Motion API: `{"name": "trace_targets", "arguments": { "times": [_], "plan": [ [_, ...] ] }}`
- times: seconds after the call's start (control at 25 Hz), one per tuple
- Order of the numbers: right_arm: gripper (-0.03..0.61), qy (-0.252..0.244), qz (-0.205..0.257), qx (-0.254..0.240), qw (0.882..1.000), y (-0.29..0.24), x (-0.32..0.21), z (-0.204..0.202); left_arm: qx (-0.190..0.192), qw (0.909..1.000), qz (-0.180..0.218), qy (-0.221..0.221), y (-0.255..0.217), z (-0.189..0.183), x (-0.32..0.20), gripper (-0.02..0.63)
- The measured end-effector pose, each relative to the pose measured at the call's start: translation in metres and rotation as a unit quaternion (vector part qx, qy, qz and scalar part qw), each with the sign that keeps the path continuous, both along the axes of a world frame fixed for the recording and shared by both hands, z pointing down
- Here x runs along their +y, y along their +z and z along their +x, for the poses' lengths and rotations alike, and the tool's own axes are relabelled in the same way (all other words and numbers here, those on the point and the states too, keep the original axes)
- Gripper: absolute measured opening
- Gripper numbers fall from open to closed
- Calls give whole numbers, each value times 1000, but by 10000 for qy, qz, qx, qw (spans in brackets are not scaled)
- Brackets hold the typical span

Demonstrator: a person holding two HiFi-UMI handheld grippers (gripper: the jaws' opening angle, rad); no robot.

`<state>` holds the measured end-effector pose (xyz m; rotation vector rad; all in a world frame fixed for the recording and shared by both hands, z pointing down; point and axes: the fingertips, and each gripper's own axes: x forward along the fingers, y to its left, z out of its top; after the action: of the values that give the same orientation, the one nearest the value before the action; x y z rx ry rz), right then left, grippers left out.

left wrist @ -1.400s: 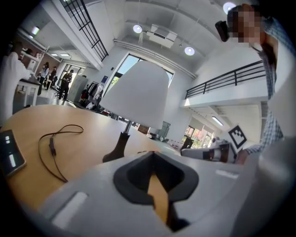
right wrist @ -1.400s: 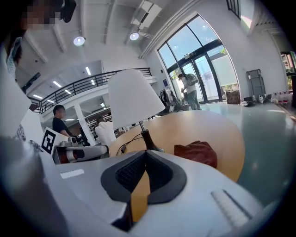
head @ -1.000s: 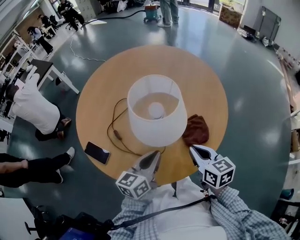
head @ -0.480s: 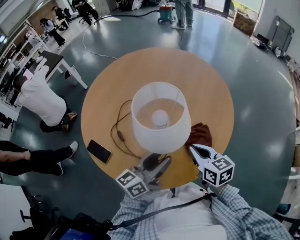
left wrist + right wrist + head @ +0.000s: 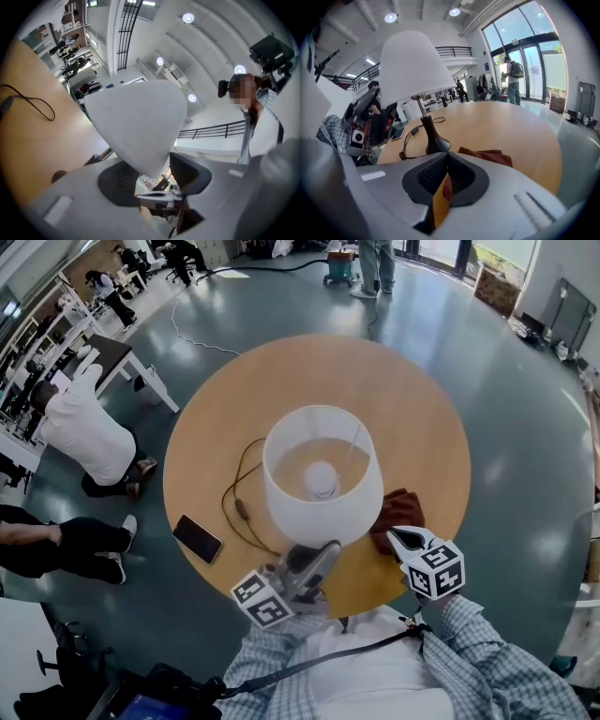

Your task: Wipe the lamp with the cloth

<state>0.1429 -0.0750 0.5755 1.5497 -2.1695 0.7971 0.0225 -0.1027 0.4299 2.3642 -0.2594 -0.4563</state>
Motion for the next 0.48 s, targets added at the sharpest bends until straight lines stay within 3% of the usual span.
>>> {"name": "trace_targets", "arguments": {
  "times": [0.08,0.24,0.36,0.48],
  "plan": [
    [6,-369,-169,334,9986,12,-4,4,22,10000,9,13,0,1,1,189],
    [143,-1003,-639,944,9884,45,-12,9,24,10000,-14,12,3,2,0,183],
    [228,-1194,-1046,1376,9777,72,-16,18,-13,10000,-16,16,5,4,2,183],
    [249,-1202,-1416,1557,9702,91,-17,26,-29,10000,-25,31,6,4,3,183]
  ]
}}
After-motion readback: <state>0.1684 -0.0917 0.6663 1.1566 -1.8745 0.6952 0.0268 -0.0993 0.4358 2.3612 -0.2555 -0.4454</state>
